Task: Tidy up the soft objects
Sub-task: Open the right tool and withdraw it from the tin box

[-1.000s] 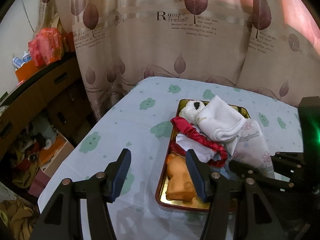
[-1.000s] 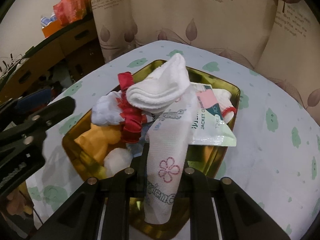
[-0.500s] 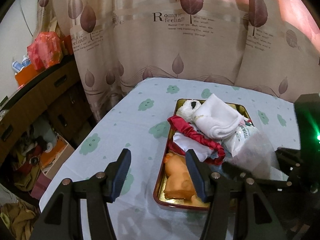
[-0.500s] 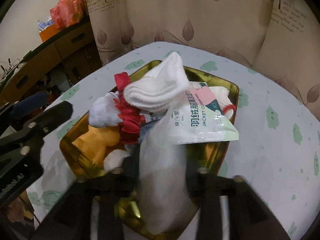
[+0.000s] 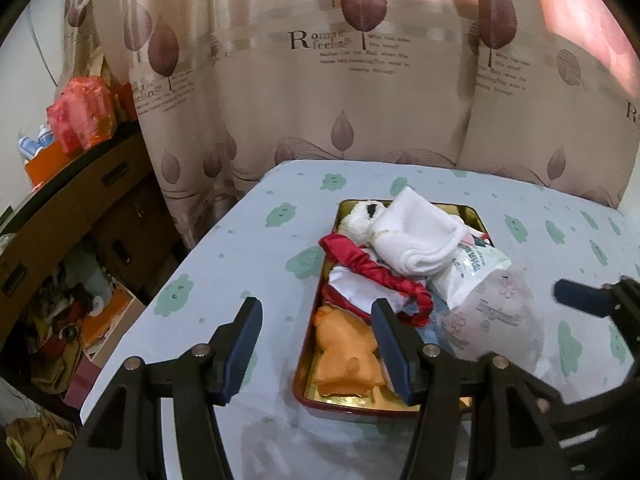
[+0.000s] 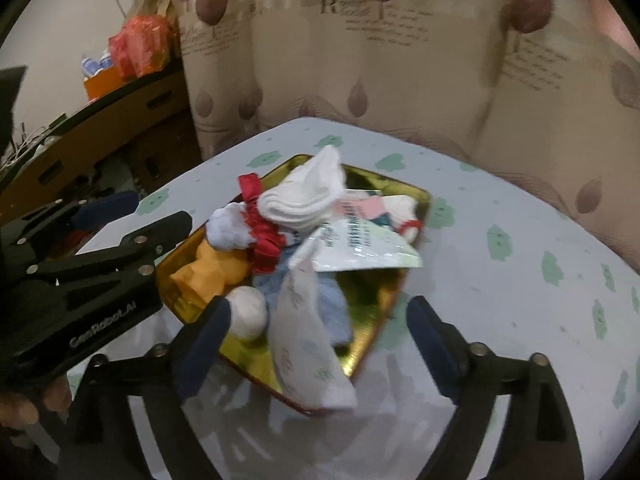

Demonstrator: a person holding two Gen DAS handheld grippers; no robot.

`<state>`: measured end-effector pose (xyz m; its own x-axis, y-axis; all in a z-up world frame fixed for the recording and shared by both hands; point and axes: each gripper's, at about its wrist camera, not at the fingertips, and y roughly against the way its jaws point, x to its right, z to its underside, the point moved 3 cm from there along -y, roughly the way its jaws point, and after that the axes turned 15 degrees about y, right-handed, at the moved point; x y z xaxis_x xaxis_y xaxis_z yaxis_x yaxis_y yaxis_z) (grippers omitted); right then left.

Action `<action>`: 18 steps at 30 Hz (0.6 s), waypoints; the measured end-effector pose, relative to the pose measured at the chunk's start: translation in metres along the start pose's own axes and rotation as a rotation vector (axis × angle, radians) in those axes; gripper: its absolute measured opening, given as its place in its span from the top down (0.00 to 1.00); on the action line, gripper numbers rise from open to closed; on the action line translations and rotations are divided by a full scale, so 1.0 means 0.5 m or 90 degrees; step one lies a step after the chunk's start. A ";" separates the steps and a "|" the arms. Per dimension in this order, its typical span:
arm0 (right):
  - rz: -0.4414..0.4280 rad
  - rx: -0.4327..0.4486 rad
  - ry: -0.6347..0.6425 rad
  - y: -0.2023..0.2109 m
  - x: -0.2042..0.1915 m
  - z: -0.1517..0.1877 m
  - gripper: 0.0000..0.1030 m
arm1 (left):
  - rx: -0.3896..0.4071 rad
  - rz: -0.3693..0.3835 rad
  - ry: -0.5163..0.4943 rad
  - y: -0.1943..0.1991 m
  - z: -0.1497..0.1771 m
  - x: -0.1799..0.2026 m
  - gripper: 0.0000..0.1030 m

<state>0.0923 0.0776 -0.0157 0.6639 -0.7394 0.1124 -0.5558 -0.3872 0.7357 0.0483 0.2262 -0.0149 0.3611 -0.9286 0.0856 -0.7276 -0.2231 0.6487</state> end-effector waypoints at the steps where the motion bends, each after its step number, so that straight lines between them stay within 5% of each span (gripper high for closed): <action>1: 0.008 -0.001 -0.001 0.008 0.003 0.005 0.09 | -0.001 0.002 -0.001 0.001 0.001 0.002 0.44; 18: 0.079 -0.015 -0.082 0.079 0.029 0.071 0.02 | -0.021 0.035 -0.026 0.015 0.025 0.050 0.44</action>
<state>0.0624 0.0320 -0.0087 0.5201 -0.8459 0.1181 -0.6172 -0.2766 0.7365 0.0448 0.1976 -0.0173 0.2966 -0.9506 0.0919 -0.7255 -0.1618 0.6689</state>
